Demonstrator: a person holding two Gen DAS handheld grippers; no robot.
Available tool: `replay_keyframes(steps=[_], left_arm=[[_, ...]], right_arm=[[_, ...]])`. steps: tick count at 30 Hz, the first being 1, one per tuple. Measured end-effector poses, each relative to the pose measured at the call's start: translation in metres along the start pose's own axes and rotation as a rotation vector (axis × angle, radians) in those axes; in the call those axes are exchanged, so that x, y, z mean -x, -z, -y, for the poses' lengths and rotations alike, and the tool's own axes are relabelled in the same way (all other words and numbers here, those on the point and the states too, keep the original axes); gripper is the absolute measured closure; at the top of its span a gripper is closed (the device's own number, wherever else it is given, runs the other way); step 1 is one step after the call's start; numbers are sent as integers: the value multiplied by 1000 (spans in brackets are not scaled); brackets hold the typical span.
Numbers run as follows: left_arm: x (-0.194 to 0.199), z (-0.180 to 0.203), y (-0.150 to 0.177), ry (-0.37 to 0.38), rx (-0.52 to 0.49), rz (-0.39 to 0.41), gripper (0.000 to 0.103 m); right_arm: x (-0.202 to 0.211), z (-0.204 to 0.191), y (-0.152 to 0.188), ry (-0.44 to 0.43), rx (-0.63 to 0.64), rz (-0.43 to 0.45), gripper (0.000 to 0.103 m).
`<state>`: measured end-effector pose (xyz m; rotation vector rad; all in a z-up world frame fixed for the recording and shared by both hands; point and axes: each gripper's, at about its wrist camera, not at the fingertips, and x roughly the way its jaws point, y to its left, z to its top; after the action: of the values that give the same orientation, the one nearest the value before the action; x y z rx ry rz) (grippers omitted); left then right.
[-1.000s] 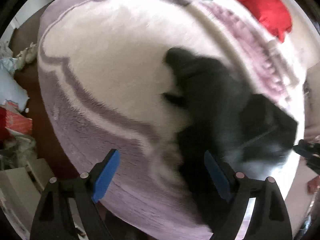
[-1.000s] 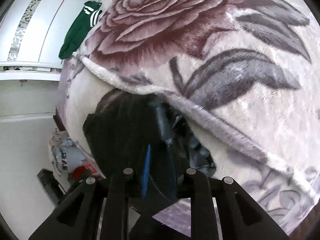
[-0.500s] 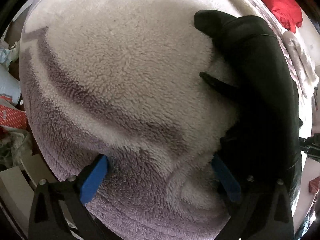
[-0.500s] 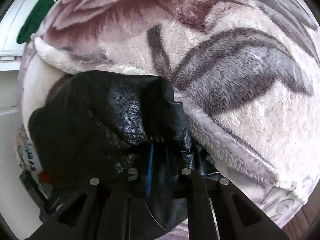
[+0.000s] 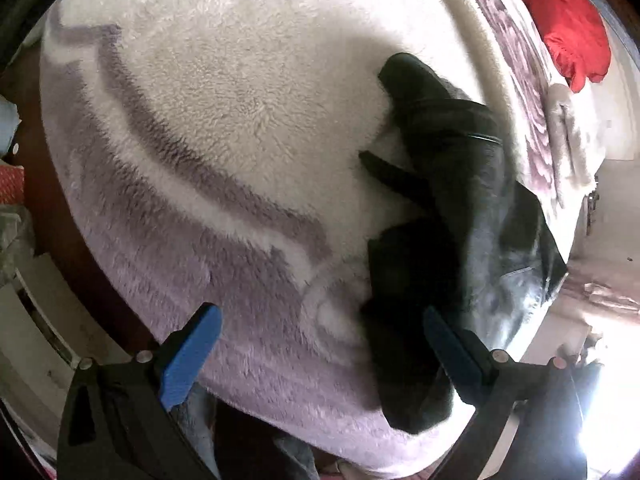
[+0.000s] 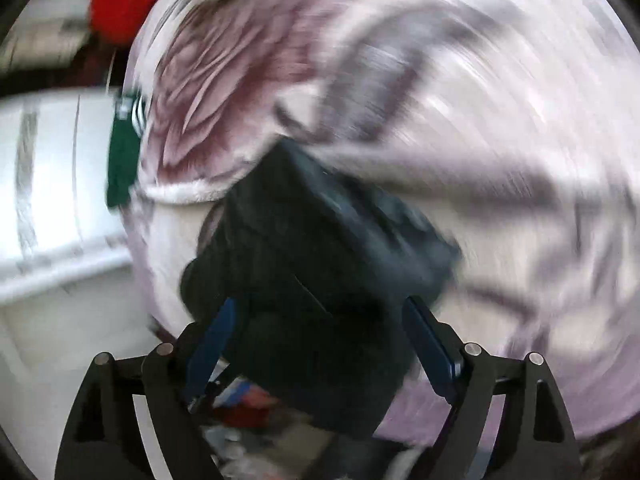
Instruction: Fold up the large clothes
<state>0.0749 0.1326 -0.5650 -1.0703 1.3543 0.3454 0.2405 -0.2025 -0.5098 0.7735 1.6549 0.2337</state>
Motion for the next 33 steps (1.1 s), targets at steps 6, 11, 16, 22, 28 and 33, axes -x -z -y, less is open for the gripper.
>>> replay_keyframes(steps=[6,11,16,22,28,33], left_arm=[[4,9,-24,8,-87,-9,1],[9,27,-46,-1,-158,29,1],[15,38,-50,-18,-271,34,1],[-9,49,-37,9,-326,-44,1],[-41,48,-14,59,-255,-150,1],[-47,52,-8,79,-275,-152,1]], right_arm=[[-78,101,118,-383,-488,-124,16],[-173,114,180,-715,-696,-88,14],[-158,102,167,-639,-642,116,14],[-72,126,148,-462,-542,317,15],[-44,151,128,-330,-438,199,15],[7,160,104,-249,-321,191,14]])
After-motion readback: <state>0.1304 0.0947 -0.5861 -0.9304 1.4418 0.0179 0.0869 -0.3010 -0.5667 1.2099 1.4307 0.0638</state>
